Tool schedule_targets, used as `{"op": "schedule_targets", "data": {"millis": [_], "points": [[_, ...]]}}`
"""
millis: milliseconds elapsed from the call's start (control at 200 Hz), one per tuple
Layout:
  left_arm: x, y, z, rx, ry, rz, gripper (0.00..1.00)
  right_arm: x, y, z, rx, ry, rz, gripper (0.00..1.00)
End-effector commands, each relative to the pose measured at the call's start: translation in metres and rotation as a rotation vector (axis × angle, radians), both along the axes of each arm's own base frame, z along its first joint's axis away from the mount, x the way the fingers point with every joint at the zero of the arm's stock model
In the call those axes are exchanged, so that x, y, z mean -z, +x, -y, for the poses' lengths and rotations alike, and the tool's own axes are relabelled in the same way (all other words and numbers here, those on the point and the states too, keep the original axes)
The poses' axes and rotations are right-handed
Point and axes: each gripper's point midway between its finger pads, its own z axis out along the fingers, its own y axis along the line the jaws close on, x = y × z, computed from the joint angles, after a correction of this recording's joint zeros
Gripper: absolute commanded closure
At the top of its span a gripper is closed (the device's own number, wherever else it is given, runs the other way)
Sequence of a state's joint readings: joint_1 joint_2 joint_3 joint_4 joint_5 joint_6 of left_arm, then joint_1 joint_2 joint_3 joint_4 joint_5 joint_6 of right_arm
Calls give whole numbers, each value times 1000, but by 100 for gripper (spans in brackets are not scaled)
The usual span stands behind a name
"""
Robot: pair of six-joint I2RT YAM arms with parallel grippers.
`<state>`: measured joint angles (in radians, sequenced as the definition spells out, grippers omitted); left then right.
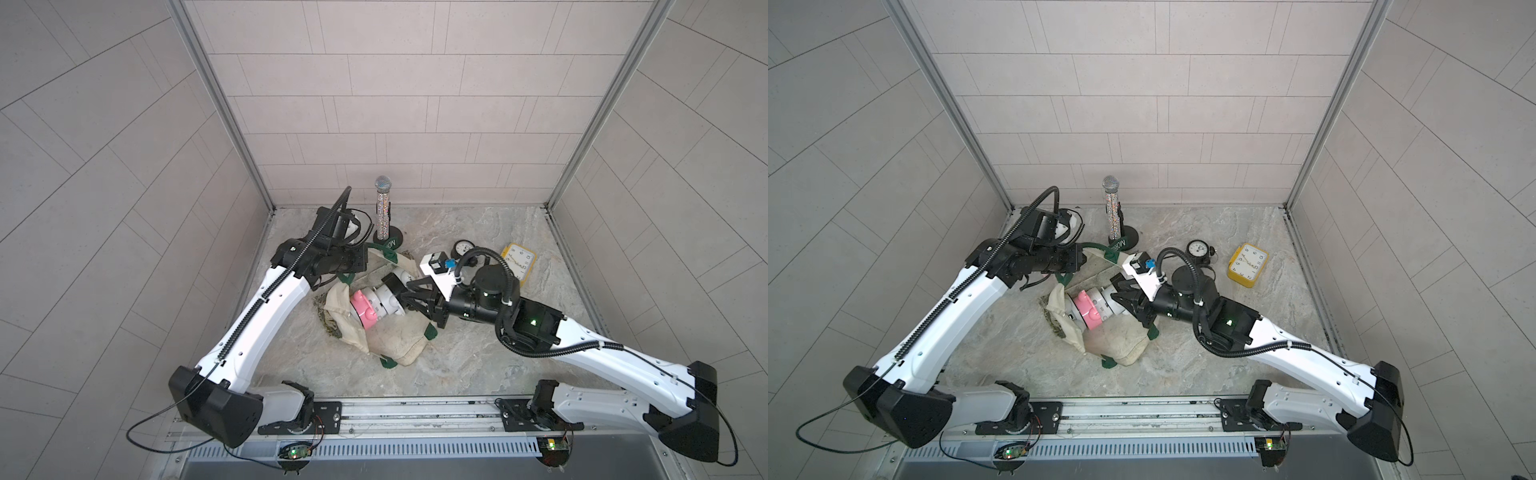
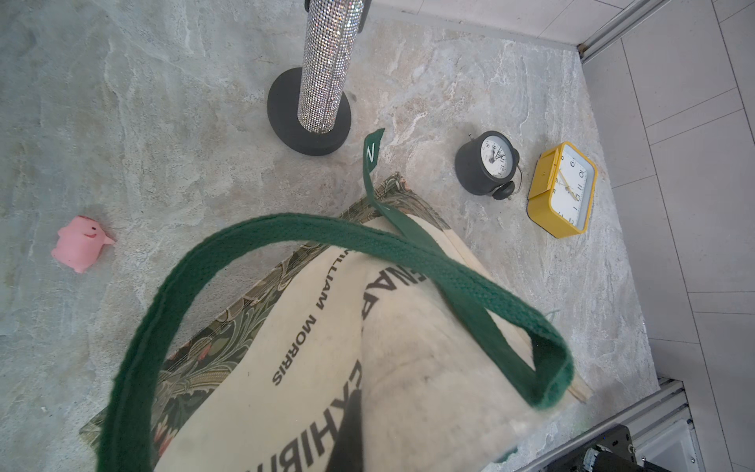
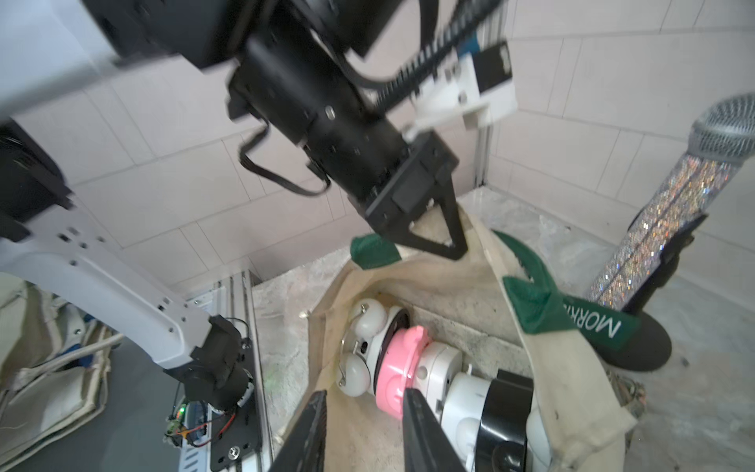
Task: Take the alarm clock out of the canvas bag
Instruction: Pick up the alarm from the canvas bag.
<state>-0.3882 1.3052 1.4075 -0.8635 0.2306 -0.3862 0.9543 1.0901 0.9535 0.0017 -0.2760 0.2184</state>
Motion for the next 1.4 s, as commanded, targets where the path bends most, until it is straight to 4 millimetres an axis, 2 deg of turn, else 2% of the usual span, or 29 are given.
{"op": "schedule_targets", "data": {"millis": [0,175,345,450,766,1106,1396], "points": [[-44,9,-1,-23,-70,159,100,24,10,-8,96,-32,-4,67],[-43,9,0,-20,-71,155,100,72,14,-29,167,-135,-57,71],[-44,9,-1,-19,-69,159,100,101,22,-46,194,-186,-109,71],[-44,9,0,-14,-72,157,100,118,32,-48,262,-244,-132,71],[-45,9,3,-3,-86,152,100,126,45,-72,262,-283,-119,61],[-44,8,4,-3,-92,150,100,138,56,-90,271,-323,-120,62],[-43,8,5,0,-100,147,100,151,60,-96,275,-354,-131,64]]}}
